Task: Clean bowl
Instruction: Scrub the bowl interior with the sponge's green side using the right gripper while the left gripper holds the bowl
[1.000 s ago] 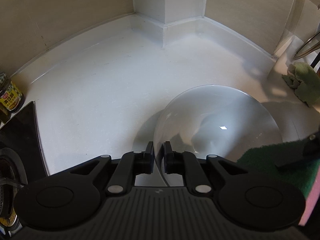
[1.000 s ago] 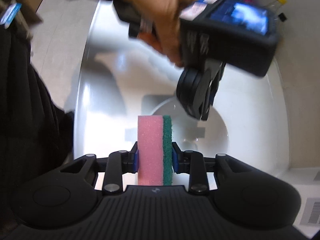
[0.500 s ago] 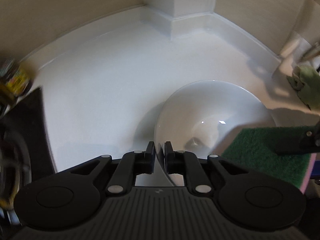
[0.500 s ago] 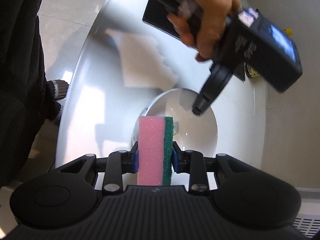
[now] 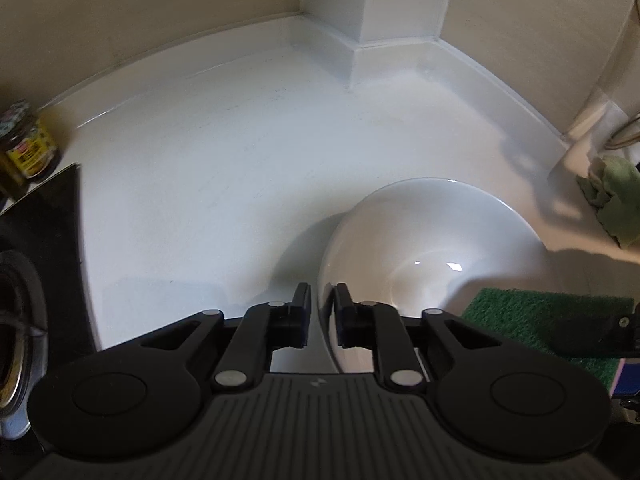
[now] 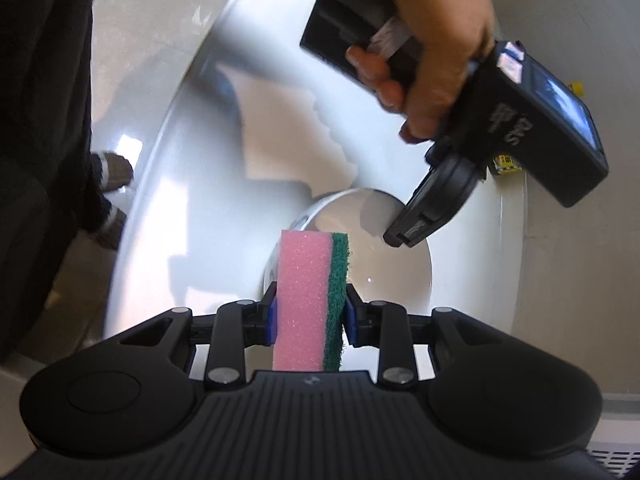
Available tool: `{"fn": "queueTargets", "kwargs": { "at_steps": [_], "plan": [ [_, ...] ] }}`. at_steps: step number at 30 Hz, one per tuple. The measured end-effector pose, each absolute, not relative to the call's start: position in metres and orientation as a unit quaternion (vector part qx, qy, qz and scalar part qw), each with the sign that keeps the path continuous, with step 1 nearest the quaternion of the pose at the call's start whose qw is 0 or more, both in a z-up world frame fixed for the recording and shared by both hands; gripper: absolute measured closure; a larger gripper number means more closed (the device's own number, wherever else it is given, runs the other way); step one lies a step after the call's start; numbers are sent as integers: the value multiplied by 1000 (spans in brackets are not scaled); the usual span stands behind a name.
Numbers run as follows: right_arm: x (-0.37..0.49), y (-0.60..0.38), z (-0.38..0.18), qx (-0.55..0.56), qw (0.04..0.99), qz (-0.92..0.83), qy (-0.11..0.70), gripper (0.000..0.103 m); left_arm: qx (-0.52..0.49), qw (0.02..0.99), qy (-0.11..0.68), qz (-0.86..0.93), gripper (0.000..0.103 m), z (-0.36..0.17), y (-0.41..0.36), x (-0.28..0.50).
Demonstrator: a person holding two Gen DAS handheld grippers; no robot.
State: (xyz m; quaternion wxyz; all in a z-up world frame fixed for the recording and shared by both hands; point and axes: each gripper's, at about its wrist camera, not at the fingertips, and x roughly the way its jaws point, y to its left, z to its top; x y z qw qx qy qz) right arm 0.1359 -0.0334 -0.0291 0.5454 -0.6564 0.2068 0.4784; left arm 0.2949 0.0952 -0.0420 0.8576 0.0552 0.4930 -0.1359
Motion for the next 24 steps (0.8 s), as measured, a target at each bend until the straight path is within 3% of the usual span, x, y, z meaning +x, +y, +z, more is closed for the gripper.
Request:
{"fn": "queueTargets", "kwargs": {
  "at_steps": [5,10,14,15,17,24],
  "plan": [
    [138,-36,-31,-654,553,472,207,76,21,863,496,-91,80,-43,86,257],
    [135,-21,-35,-652,546,484,205,76,66,859,494,-115,92,-49,73,253],
    [135,-14,-39,-658,536,488,203,76,85,847,496,-171,92,-47,66,270],
    [138,-13,-41,-662,534,486,202,76,88,846,494,-179,91,-47,68,276],
    [140,-13,-42,-664,536,480,205,76,86,846,495,-177,80,-44,69,281],
    [145,-10,-43,-661,543,473,210,76,52,859,500,-95,80,-48,71,237]
  ]
}}
